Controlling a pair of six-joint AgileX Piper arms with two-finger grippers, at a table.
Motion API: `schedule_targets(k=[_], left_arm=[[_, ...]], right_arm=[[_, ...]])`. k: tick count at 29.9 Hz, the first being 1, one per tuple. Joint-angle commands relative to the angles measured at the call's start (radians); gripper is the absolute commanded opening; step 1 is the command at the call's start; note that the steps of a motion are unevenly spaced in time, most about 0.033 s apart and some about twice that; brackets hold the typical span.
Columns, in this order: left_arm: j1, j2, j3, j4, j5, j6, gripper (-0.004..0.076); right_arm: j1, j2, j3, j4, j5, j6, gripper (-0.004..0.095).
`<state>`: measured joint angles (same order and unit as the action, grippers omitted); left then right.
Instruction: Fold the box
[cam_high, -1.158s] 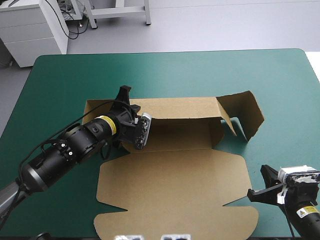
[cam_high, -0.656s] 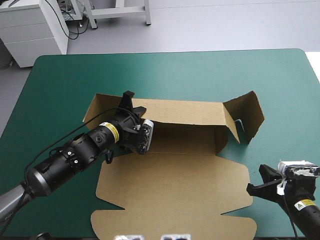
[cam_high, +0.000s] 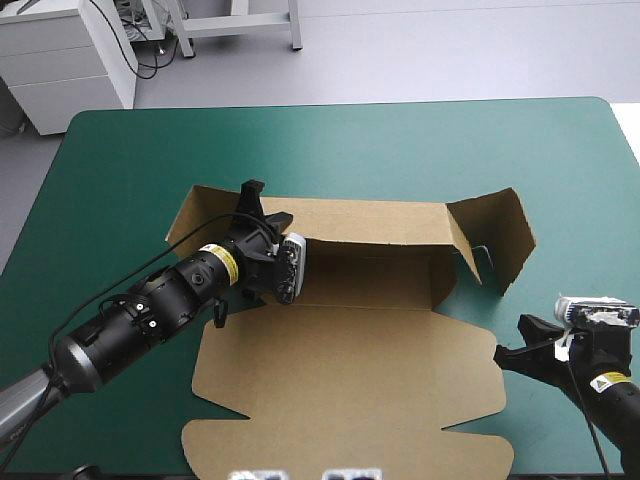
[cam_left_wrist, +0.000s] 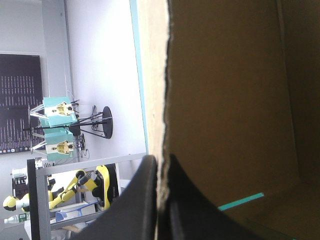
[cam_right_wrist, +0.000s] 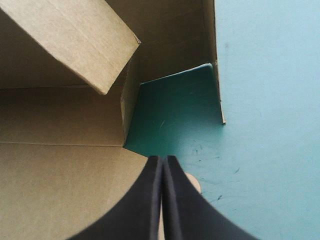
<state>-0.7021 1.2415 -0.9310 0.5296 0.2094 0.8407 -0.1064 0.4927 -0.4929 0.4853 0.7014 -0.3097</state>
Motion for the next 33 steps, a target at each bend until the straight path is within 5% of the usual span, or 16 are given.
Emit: schedule_targets(k=[1, 10, 18, 24, 28, 33], left_arm=[[-0.005, -0.02, -0.023, -0.003, -0.052, -0.021, -0.0008], [-0.005, -0.016, -0.023, -0.003, -0.023, -0.048, -0.0008], [-0.005, 0.069, -0.07, 0.004, 0.107, -0.142, -0.0008], [-0.07, 0.085, -0.073, 0.235, 0.121, -0.395, -0.0008], [-0.166, 0.098, -0.075, 0.627, 0.298, -0.712, -0.0008], [-0.257, 0.125, -0.075, 0.821, 0.527, -0.877, -0.0008]], right_arm=[[0.003, 0.012, -0.035, 0.019, -0.044, -0.001, -0.0011], [0.003, 0.014, -0.035, 0.019, -0.042, -0.001, -0.0007], [0.003, 0.014, -0.035, 0.019, -0.042, -0.001, -0.0007], [0.003, 0.014, -0.035, 0.014, -0.044, -0.001, -0.0007], [0.003, 0.014, -0.035, 0.014, -0.041, -0.001, -0.0007], [0.003, 0.014, -0.035, 0.014, -0.038, -0.001, -0.0007]])
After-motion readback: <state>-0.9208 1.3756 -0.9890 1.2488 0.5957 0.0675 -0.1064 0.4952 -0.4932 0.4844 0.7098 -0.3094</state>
